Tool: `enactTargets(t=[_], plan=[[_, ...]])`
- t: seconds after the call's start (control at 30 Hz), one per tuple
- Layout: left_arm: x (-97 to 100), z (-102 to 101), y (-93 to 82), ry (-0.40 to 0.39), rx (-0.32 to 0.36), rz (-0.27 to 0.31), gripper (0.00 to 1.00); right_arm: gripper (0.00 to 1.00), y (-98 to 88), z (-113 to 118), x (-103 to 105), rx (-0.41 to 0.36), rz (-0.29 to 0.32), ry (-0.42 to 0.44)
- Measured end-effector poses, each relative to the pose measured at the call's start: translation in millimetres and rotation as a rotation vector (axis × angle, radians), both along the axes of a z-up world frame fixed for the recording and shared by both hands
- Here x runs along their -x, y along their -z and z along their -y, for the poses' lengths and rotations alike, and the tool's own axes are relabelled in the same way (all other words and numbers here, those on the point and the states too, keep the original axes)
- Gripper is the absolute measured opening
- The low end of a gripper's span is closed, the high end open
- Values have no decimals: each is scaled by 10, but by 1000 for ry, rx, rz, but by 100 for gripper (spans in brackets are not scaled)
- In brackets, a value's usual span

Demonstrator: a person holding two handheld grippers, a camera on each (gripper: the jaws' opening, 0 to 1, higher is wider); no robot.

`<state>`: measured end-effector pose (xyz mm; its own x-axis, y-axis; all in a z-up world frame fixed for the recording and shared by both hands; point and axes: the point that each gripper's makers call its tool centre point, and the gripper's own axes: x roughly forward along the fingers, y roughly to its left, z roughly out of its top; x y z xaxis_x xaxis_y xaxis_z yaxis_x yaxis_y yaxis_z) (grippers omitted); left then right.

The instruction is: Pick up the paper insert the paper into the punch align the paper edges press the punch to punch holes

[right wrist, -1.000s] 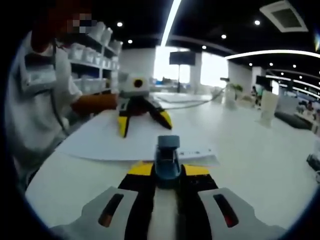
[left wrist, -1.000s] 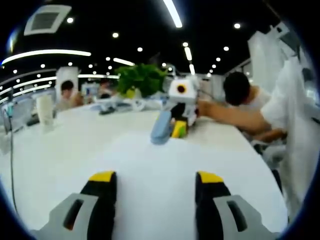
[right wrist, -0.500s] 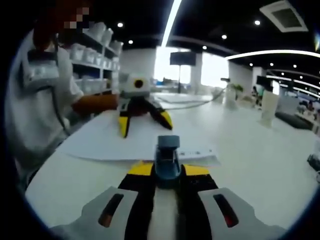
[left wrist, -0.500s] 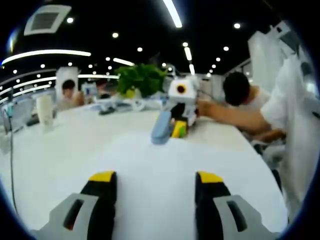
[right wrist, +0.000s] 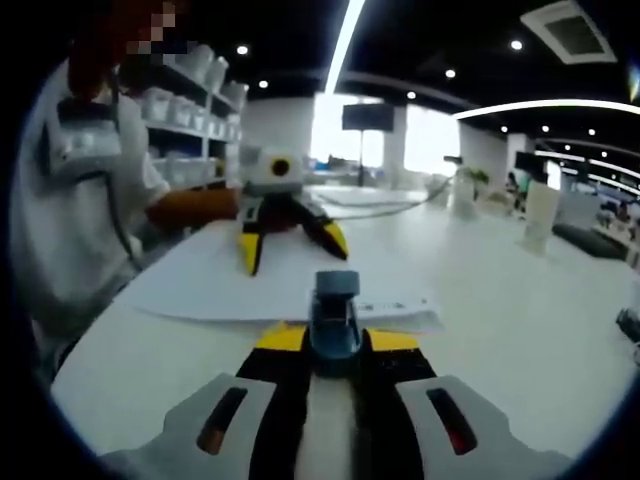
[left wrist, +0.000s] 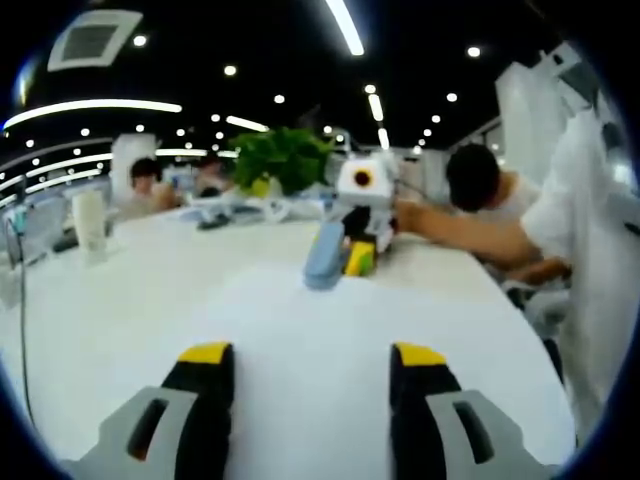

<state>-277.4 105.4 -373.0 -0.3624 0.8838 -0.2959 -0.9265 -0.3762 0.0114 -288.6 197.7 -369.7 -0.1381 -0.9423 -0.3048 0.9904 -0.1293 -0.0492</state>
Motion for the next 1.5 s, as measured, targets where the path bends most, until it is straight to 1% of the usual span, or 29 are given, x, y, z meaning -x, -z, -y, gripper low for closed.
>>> enactTargets(t=[0.23,0.37,0.7,0.8,0.9,1.0,1.13,1.23,1.33,1.5], plan=[[-2,1,1,0,0,0,63,23,0,6,-3,1,-3,0],[-6,0,1,1,0,-1,63,23,-1,12,1,-3,-19,1],[-11,-3,-1,3,-1,-3,63,23,-2,22,-9,-1,-17,1],[-20,-3,-3,7,0,-4,64,23,-3,21,-5,-3,-22,3],[-54,-10,-8,24,2,-10,67,24,-9,14,4,0,-30,6],[-60,-6,-11,28,3,-14,68,27,-33,6,2,13,-35,8],[-57,-2,-29,26,-7,-12,68,28,-36,-12,-3,13,-32,11],[-44,3,-17,19,0,-14,68,27,-42,-57,-10,15,-29,15],[-39,4,-11,16,4,-15,68,23,-44,-61,-13,19,-31,13],[-33,11,-7,11,3,-12,68,23,-39,-64,-10,20,-29,13]])
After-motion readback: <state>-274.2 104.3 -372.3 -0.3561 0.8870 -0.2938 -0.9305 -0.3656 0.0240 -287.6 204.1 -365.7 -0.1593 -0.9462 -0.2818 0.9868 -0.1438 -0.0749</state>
